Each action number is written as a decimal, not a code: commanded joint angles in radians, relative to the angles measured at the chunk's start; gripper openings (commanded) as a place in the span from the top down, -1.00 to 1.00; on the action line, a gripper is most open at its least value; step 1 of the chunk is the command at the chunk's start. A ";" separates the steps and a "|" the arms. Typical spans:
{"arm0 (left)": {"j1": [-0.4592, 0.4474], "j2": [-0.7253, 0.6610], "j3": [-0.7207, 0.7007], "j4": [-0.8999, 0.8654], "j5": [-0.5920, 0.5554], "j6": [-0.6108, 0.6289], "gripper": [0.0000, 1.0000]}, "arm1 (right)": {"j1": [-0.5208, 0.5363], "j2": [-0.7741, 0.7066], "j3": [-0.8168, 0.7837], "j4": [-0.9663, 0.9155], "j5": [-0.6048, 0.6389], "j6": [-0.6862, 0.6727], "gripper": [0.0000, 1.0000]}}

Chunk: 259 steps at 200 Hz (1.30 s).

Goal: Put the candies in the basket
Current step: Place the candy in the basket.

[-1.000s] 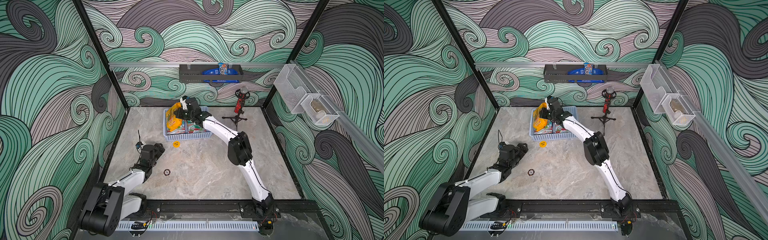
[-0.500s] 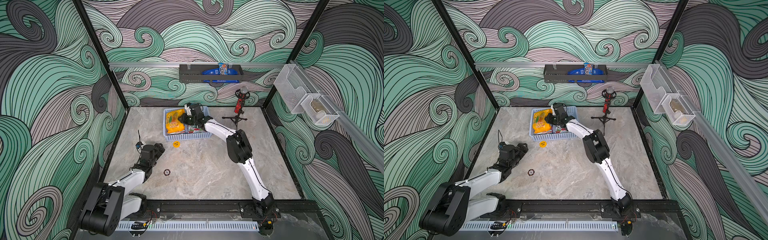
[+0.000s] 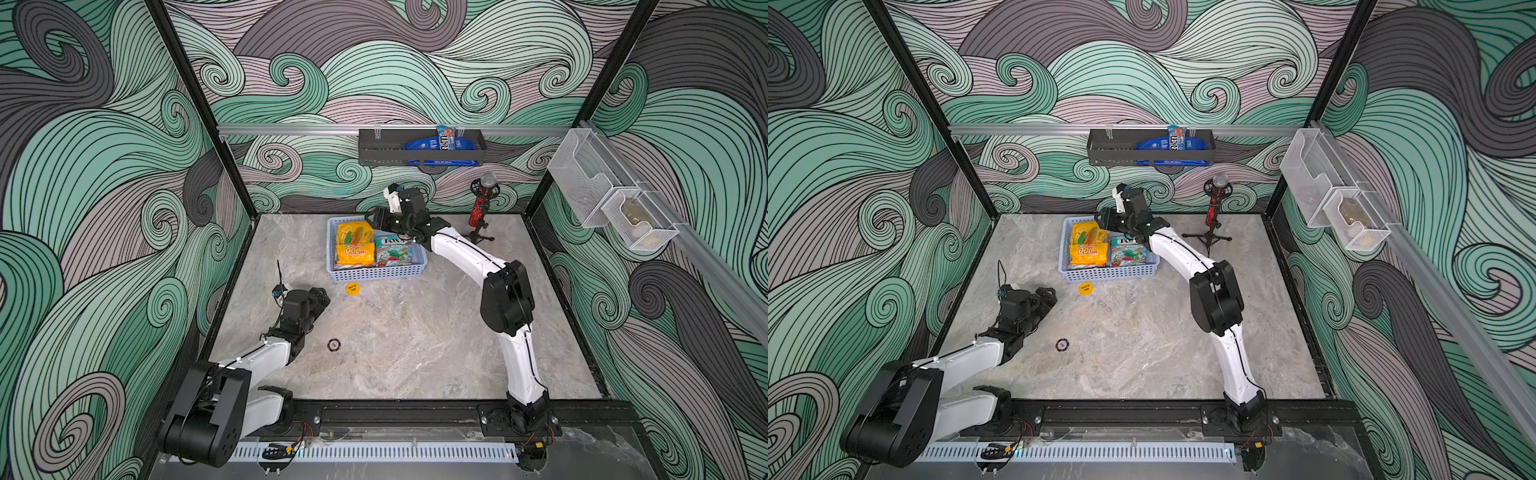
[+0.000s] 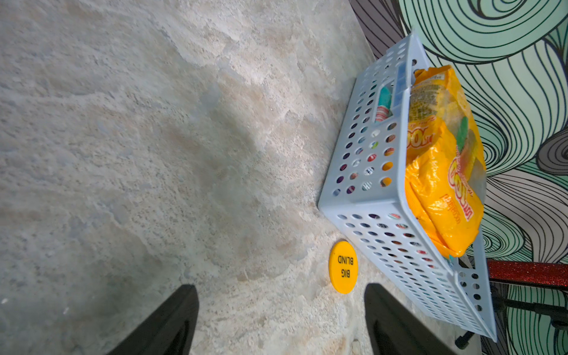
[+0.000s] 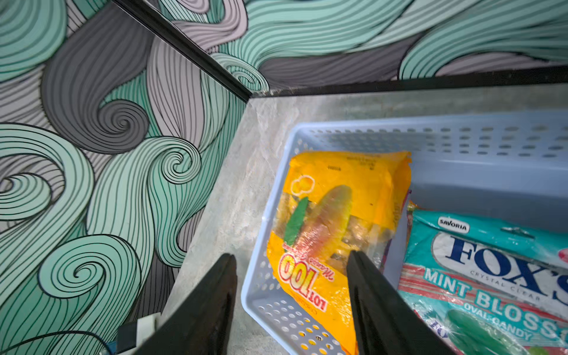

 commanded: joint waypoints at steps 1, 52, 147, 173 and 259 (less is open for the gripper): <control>0.009 0.010 0.022 0.000 0.014 0.020 -0.74 | 0.016 0.052 0.045 -0.020 -0.005 -0.028 -0.18; 0.009 0.019 0.024 0.001 0.011 0.027 -0.74 | 0.011 0.271 0.192 -0.018 -0.008 -0.016 -0.18; 0.009 0.055 0.045 -0.005 0.034 0.031 -0.74 | 0.071 0.295 0.247 -0.019 -0.057 -0.059 -0.15; 0.010 0.053 0.045 -0.006 0.032 0.034 -0.74 | 0.064 0.193 0.172 -0.016 0.010 -0.080 -0.20; 0.010 0.055 0.047 -0.005 0.044 0.035 -0.74 | -0.016 0.145 -0.047 -0.015 0.024 -0.005 -0.93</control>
